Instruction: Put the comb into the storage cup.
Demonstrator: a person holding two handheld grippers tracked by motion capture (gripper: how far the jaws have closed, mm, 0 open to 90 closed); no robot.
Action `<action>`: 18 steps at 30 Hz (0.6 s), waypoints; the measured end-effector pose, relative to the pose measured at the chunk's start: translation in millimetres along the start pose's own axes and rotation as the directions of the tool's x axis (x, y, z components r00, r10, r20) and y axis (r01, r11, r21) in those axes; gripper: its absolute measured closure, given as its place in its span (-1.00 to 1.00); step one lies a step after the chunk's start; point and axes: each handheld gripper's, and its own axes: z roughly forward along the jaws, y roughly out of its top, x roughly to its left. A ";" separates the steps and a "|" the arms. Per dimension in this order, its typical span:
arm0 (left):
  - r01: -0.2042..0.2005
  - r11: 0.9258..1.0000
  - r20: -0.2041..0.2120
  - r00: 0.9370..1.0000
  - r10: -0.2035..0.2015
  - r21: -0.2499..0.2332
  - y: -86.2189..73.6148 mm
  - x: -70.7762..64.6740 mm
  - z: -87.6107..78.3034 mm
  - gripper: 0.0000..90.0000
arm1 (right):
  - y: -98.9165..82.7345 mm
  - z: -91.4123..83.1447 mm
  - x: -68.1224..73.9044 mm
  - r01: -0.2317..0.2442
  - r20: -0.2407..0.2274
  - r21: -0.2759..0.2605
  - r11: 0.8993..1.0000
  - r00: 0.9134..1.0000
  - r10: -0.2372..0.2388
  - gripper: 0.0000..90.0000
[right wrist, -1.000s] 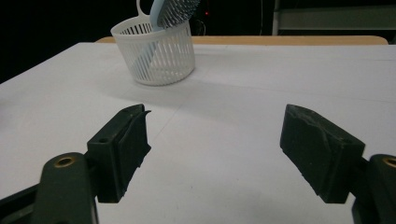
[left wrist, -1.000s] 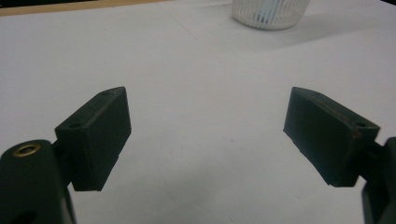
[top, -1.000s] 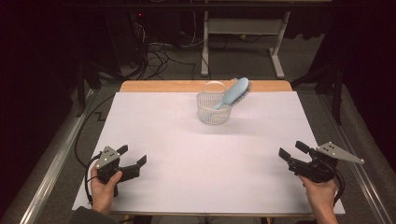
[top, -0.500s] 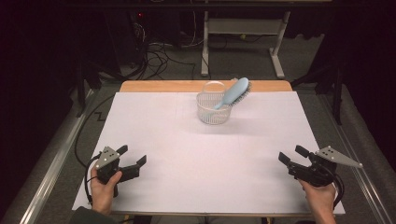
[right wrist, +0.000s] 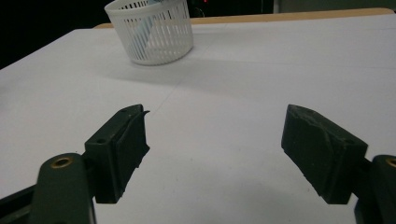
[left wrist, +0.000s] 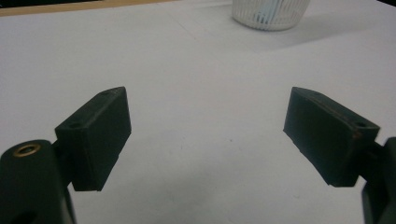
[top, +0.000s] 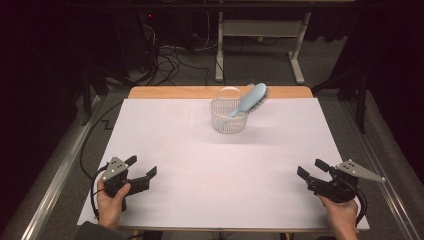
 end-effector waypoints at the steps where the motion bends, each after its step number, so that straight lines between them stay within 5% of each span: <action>1: 0.000 1.000 0.000 1.000 0.000 0.000 0.0 -0.1 0.0 -0.65 | -0.7 0.1 -0.5 -0.001 0.000 0.002 1.000 1.000 0.001 -0.50; 18: -0.001 1.000 -0.001 1.000 0.001 -0.001 0.0 0.1 -0.4 -0.65 | -10.5 0.5 -2.3 -0.013 0.002 0.004 1.000 1.000 0.013 -0.52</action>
